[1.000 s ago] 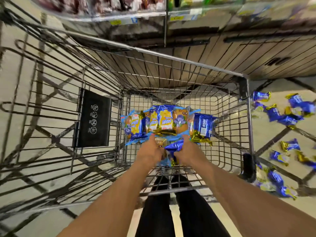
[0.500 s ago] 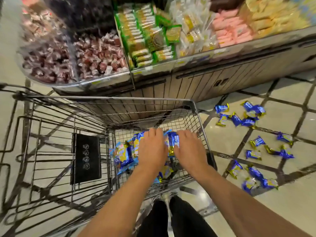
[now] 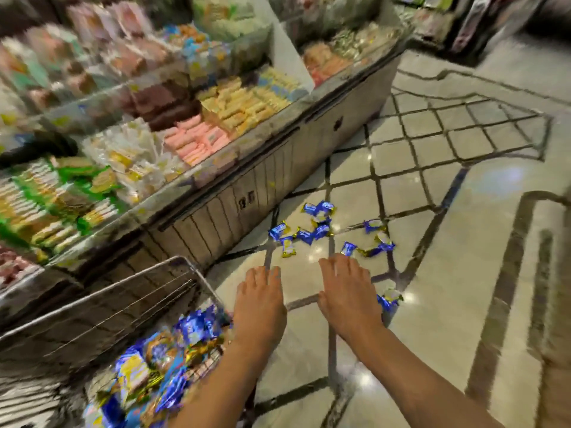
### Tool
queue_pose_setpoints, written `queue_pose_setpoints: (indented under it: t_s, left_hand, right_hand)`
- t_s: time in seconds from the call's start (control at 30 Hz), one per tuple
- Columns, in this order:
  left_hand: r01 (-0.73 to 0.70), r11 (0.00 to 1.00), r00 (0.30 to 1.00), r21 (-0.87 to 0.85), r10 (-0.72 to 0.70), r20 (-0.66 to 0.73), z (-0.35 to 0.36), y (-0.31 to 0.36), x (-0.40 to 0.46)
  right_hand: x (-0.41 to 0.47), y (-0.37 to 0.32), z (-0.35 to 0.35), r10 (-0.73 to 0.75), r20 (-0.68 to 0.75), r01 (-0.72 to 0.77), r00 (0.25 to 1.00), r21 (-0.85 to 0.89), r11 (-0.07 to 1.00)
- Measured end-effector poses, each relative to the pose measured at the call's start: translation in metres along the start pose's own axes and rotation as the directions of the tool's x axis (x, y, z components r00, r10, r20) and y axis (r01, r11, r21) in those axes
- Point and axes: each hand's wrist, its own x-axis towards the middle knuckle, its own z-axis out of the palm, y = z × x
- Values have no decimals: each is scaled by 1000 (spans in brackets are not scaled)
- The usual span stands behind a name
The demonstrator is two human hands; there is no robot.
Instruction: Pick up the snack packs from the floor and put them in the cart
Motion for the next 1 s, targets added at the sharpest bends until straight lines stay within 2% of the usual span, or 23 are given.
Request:
queue_pose_setpoints:
  t_s: [0.23,0.4,0.63,1.0]
  left_hand:
    - [-164,986,984,19,162,67,18,235,32]
    - [-213,977,977,18,212,32,20,360,69]
    - [-199,980,980,5,199,2,13,450,140]
    - [-46,993,999,-112,45,-7,30,554,303]
  right_hand:
    - [-46,216,-5,184,3,-184,983,28,983]
    - [-64,344,-12,313,-32,-310,949,80,947]
    - [-24,460,-4,344,-42,-337,938,126,933]
    - [141,605,-8,229,-22,-221,973,175,959]
